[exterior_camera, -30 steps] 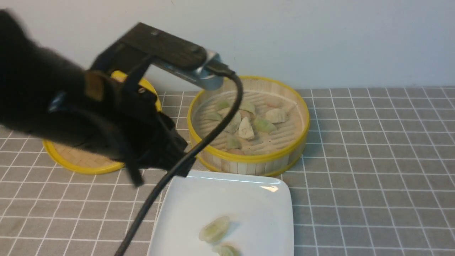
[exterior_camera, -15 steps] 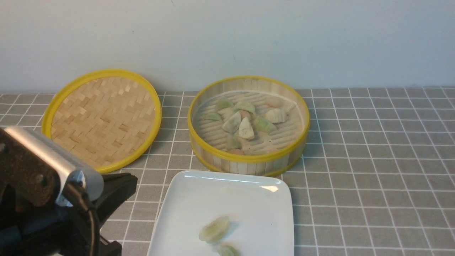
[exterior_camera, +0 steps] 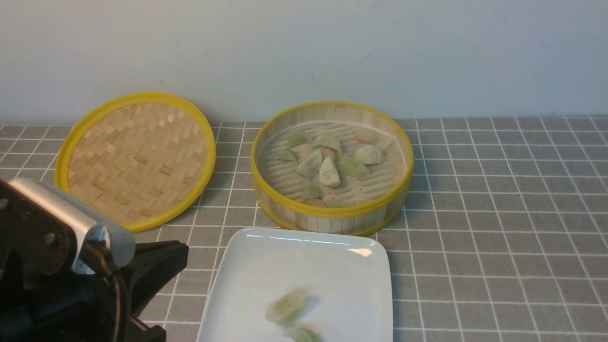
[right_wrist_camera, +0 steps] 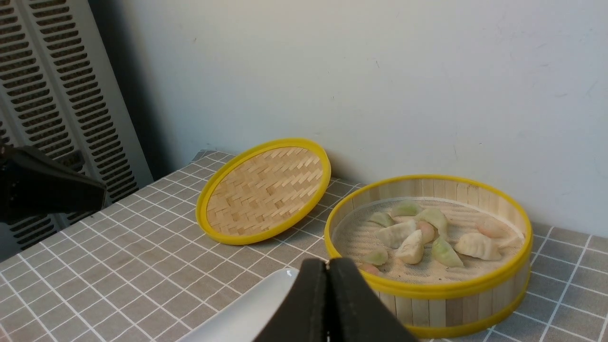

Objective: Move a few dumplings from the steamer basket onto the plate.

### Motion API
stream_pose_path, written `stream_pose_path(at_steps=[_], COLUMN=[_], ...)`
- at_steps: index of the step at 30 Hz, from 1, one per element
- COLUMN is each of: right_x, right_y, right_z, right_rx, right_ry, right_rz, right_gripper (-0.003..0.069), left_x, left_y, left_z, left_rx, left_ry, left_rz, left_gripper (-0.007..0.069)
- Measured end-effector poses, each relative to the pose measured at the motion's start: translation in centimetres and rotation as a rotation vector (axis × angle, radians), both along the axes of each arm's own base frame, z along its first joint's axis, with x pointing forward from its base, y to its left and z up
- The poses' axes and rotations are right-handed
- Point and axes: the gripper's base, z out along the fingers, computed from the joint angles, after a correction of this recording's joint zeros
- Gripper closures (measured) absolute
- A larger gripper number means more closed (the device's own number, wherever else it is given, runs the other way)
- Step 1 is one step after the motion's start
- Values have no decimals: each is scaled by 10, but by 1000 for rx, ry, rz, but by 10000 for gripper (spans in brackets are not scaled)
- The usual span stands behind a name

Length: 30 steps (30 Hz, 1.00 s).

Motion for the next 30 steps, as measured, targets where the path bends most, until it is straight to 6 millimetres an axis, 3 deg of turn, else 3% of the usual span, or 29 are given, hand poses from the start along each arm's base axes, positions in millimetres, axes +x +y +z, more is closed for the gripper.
stream_pose_path(at_steps=[10,14,18,22,30], right_x=[0,0,0,0,0], right_y=[0,0,0,0,0], right_z=[0,0,0,0,0], right_rx=[-1,-1,-1,-1,-1], right_ry=[0,0,0,0,0], right_rz=[0,0,0,0,0], right_gripper=[673,673,673,673,673], left_x=[1,-5,-17,-36,-58], left_y=[3,19,40,67,85], left_z=[4,12,2,-39,-98], left_rx=[16,1,-9,63,109], left_ry=[-71,-180,-241,-281,-314], left_rz=[8,83,201,394,613], left_gripper=[629,629,629,629,629])
